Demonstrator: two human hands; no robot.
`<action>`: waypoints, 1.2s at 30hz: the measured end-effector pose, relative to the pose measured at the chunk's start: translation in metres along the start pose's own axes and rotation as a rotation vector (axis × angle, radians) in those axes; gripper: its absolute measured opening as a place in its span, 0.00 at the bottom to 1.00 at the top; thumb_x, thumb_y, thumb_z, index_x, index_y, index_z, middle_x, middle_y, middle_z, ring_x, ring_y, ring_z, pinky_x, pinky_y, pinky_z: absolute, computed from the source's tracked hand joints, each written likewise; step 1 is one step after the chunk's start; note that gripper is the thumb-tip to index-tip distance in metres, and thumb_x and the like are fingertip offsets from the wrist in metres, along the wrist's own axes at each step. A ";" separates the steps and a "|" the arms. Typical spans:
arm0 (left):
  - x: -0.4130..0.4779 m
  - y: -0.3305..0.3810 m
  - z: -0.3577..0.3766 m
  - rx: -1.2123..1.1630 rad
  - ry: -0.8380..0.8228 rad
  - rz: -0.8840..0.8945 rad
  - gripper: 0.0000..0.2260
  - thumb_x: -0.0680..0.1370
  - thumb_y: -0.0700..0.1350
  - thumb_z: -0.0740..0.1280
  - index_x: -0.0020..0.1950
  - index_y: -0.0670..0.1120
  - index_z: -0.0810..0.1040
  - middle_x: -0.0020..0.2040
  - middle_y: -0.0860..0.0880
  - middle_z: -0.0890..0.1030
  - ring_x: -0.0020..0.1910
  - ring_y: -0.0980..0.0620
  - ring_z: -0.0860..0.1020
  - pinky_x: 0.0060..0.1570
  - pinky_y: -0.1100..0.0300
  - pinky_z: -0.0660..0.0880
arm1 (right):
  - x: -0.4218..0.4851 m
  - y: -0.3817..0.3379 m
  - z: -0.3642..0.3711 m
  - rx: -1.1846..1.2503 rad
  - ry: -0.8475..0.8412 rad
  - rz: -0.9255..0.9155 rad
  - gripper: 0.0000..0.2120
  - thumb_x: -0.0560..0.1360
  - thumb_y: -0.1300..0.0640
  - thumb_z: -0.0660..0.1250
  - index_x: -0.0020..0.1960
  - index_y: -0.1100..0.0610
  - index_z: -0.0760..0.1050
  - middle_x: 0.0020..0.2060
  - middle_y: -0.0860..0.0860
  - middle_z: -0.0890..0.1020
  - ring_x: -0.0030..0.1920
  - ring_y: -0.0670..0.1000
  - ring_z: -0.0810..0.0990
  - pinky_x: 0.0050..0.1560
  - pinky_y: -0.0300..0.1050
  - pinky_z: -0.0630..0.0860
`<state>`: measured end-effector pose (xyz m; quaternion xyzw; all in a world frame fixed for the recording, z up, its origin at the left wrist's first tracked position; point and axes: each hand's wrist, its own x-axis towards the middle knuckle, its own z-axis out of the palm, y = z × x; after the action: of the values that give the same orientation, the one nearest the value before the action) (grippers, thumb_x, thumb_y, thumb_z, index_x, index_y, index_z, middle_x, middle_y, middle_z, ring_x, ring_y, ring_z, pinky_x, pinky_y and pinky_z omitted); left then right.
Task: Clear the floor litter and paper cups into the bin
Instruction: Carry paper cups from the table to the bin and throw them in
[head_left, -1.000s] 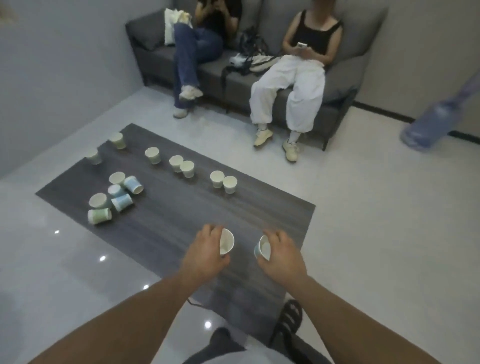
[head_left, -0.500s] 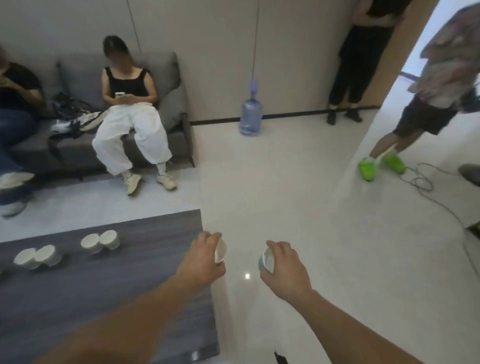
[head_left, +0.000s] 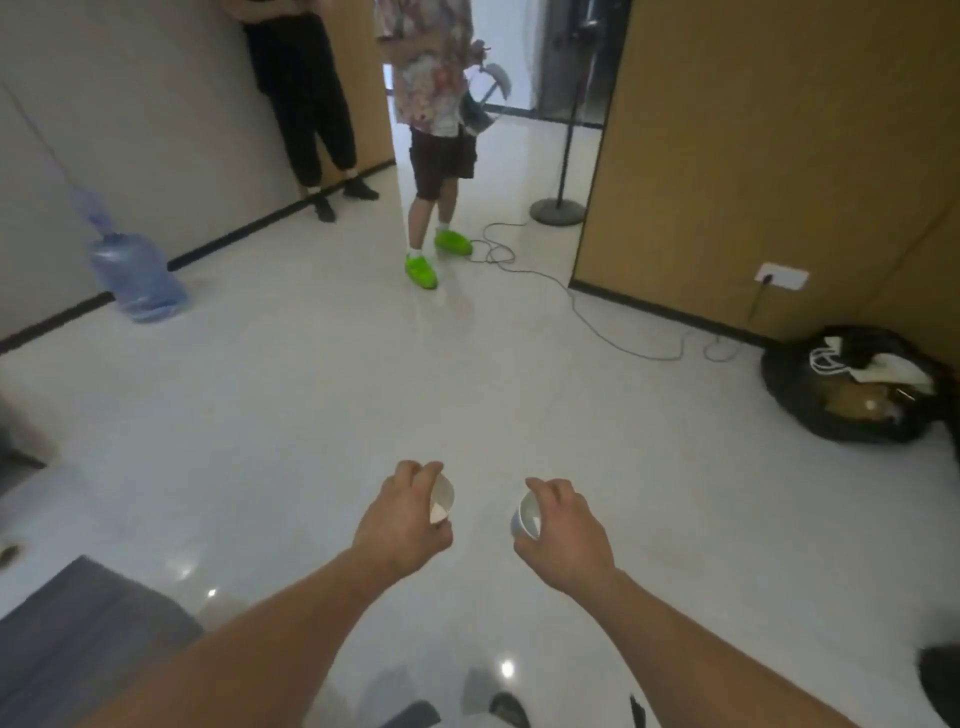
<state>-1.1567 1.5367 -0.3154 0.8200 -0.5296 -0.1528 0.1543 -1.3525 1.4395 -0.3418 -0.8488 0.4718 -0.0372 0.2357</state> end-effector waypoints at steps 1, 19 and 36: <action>0.004 0.012 0.006 0.011 -0.027 0.054 0.32 0.72 0.54 0.68 0.74 0.51 0.61 0.66 0.49 0.65 0.62 0.47 0.70 0.58 0.54 0.73 | -0.012 0.012 -0.002 0.016 0.024 0.051 0.32 0.75 0.44 0.63 0.76 0.48 0.57 0.69 0.49 0.64 0.67 0.53 0.66 0.61 0.45 0.70; -0.035 0.304 0.148 0.020 -0.339 0.727 0.34 0.71 0.53 0.69 0.74 0.51 0.60 0.67 0.50 0.64 0.62 0.48 0.69 0.59 0.55 0.73 | -0.240 0.220 -0.064 0.080 0.329 0.677 0.33 0.75 0.45 0.64 0.77 0.48 0.57 0.69 0.48 0.64 0.66 0.52 0.67 0.60 0.44 0.70; -0.069 0.627 0.308 -0.015 -0.540 0.947 0.35 0.70 0.54 0.70 0.74 0.52 0.60 0.67 0.51 0.63 0.62 0.49 0.70 0.59 0.56 0.72 | -0.381 0.498 -0.178 0.110 0.434 1.013 0.34 0.74 0.46 0.64 0.77 0.49 0.56 0.70 0.49 0.64 0.67 0.53 0.66 0.62 0.45 0.69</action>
<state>-1.8262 1.3269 -0.3277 0.4221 -0.8609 -0.2754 0.0704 -2.0037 1.4649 -0.3398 -0.4750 0.8562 -0.1180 0.1655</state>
